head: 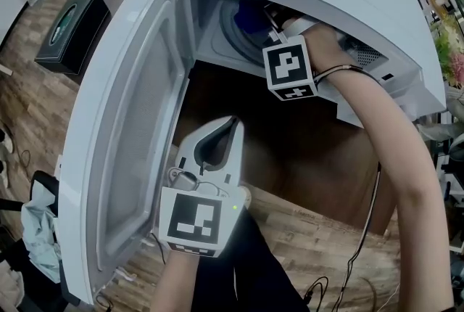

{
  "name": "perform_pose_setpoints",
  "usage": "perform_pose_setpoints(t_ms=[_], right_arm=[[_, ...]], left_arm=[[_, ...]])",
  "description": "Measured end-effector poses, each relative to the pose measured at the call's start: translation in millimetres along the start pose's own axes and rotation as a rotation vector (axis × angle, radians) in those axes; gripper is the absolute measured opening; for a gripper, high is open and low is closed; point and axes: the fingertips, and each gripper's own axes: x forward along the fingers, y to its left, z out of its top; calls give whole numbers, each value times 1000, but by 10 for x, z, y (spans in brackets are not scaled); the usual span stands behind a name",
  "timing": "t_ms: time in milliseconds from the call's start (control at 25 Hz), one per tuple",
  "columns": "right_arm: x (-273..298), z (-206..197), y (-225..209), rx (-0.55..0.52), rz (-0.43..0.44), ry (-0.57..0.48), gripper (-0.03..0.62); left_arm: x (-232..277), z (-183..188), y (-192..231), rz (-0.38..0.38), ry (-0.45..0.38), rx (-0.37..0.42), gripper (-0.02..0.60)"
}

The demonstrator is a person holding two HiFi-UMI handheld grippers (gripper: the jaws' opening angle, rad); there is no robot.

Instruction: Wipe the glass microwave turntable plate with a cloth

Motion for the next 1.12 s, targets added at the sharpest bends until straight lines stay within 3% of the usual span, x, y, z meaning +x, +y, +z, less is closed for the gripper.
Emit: perform_pose_setpoints(t_ms=[240,640,920,1120], right_arm=[[-45,-198,285,-117,96,94,84],[-53,-329,418,-98,155,175,78],[-104,-338,467,-252,160,274,80],[-197,-417,610,-346,254,350,80]], left_arm=[[-8,16,-61,-17,1,10,5],[-31,14,-113,-31,0,12,5],[-39,-13,-138,-35,7,15,5],[-41,-14,-183,-43,3,17,5]])
